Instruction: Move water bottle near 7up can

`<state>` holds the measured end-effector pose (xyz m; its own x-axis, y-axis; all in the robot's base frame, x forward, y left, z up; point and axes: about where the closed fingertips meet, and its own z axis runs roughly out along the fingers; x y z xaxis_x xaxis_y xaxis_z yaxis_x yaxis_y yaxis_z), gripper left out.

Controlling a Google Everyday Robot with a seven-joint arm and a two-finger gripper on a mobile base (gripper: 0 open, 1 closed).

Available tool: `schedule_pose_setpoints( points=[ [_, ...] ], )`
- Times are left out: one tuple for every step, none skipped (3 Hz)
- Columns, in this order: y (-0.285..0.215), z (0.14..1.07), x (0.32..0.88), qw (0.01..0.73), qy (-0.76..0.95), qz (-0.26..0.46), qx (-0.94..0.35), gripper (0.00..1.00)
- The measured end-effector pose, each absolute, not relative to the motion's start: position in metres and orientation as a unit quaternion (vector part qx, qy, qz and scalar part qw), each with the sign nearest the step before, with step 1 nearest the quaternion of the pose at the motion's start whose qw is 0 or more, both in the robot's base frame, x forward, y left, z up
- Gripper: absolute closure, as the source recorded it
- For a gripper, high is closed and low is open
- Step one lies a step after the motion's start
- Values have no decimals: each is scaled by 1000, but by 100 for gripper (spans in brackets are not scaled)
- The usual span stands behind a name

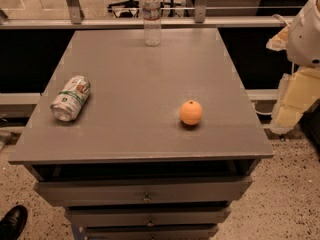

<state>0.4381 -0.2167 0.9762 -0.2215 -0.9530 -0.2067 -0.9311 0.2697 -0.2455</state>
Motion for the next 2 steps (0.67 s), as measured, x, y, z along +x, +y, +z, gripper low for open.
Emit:
schedule_pose_setpoints(
  points=[
    [-217, 976, 438, 159, 781, -34, -603, 0],
    [-206, 973, 455, 181, 783, -26, -595, 0]
  ],
)
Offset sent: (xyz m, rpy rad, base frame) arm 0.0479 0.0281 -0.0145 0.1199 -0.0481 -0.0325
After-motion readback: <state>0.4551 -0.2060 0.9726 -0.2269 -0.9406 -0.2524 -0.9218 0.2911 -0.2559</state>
